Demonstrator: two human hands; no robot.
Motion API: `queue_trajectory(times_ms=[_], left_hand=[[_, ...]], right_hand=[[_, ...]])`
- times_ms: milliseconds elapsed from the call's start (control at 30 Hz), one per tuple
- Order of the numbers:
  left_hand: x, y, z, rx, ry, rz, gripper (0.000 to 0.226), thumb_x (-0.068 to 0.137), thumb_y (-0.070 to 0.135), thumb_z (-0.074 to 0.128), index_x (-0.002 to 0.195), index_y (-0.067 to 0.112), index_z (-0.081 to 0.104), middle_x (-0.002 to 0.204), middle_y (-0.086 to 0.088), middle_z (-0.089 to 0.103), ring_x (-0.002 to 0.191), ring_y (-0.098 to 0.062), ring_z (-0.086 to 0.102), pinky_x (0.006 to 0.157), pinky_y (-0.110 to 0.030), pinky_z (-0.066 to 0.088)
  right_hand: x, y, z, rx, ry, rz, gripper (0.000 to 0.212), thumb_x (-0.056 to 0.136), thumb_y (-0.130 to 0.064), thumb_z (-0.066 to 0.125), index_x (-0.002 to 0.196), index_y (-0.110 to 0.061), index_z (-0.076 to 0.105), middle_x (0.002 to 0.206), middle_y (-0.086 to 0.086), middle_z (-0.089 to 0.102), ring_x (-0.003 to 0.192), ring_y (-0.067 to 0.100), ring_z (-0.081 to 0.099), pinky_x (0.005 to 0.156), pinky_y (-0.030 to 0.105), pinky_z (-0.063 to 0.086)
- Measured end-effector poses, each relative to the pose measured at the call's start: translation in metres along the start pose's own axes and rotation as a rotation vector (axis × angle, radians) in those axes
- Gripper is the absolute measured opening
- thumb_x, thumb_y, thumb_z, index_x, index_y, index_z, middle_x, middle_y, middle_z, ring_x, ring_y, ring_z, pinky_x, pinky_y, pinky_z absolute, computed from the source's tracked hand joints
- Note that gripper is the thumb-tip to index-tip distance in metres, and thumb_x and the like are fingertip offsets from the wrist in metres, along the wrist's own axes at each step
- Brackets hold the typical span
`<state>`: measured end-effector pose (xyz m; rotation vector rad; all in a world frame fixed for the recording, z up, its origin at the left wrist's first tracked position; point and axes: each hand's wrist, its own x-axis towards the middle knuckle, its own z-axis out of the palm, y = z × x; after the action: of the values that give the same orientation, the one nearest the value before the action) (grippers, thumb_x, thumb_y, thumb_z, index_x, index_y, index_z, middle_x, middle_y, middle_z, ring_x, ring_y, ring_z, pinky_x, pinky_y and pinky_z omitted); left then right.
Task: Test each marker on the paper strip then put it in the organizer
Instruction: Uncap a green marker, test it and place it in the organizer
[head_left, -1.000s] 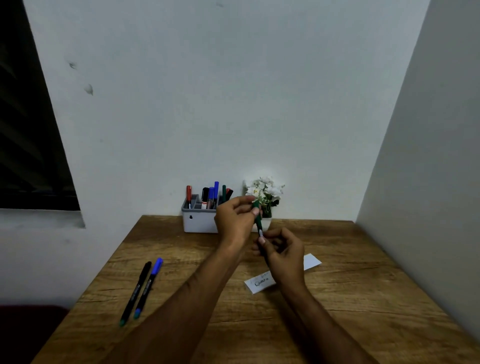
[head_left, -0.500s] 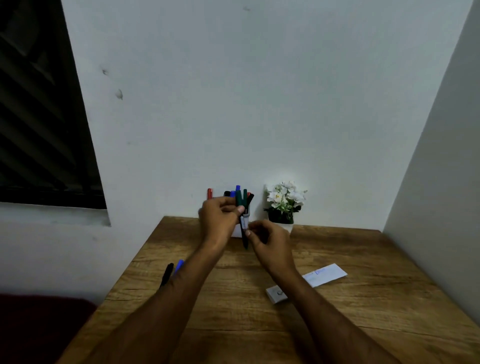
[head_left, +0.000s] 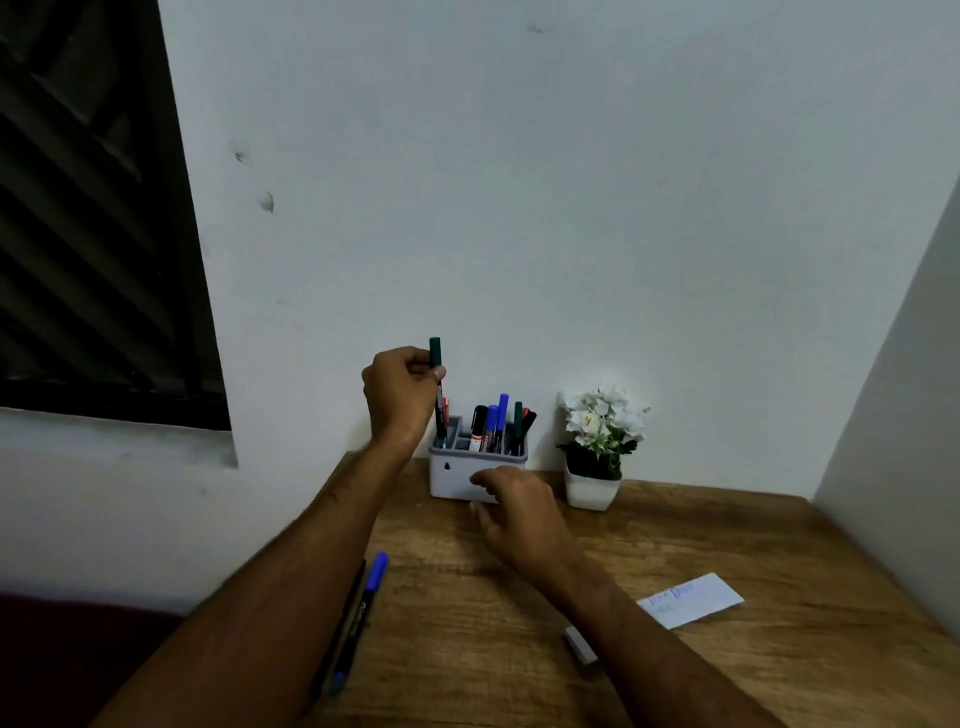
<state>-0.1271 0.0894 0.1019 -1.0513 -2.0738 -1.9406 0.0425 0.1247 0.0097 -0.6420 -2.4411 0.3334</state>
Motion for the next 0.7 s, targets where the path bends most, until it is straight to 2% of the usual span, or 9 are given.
queue_trajectory(times_ms=[200, 300, 400, 700], left_hand=[[0.012, -0.019, 0.021, 0.009, -0.028, -0.076, 0.021, 0.083, 0.006, 0.077, 0.105, 0.004, 0.076, 0.090, -0.008, 0.076, 0.069, -0.006, 0.063, 0.064, -0.008, 0.046], [0.006, -0.038, 0.032, 0.083, -0.099, -0.125, 0.022, 0.082, 0.009, 0.079, 0.103, 0.005, 0.076, 0.092, -0.009, 0.076, 0.076, -0.012, 0.066, 0.074, -0.021, 0.053], [-0.004, -0.056, 0.040, 0.149, -0.154, -0.154, 0.023, 0.079, 0.011, 0.082, 0.101, 0.007, 0.077, 0.095, -0.009, 0.076, 0.087, -0.021, 0.071, 0.086, -0.034, 0.058], [-0.013, -0.063, 0.027, 0.131, -0.087, -0.110, 0.013, 0.080, 0.003, 0.077, 0.093, 0.008, 0.078, 0.087, -0.007, 0.076, 0.082, -0.018, 0.070, 0.080, -0.028, 0.056]], right_hand=[[0.004, 0.005, 0.007, 0.011, -0.025, 0.004, 0.039, 0.099, -0.021, 0.063, 0.138, -0.016, 0.060, 0.133, 0.002, 0.066, 0.120, 0.013, 0.059, 0.104, 0.027, 0.048], [0.004, 0.008, 0.009, 0.011, -0.044, 0.012, 0.039, 0.100, -0.022, 0.062, 0.139, -0.017, 0.060, 0.134, 0.001, 0.065, 0.122, 0.013, 0.059, 0.107, 0.030, 0.048], [0.002, 0.013, 0.011, 0.006, -0.054, 0.023, 0.039, 0.100, -0.022, 0.062, 0.138, -0.017, 0.060, 0.134, 0.000, 0.065, 0.122, 0.012, 0.058, 0.108, 0.028, 0.047], [-0.009, 0.015, 0.010, 0.008, -0.048, 0.048, 0.036, 0.099, -0.022, 0.061, 0.135, -0.018, 0.062, 0.130, -0.003, 0.067, 0.120, 0.009, 0.058, 0.105, 0.026, 0.047]])
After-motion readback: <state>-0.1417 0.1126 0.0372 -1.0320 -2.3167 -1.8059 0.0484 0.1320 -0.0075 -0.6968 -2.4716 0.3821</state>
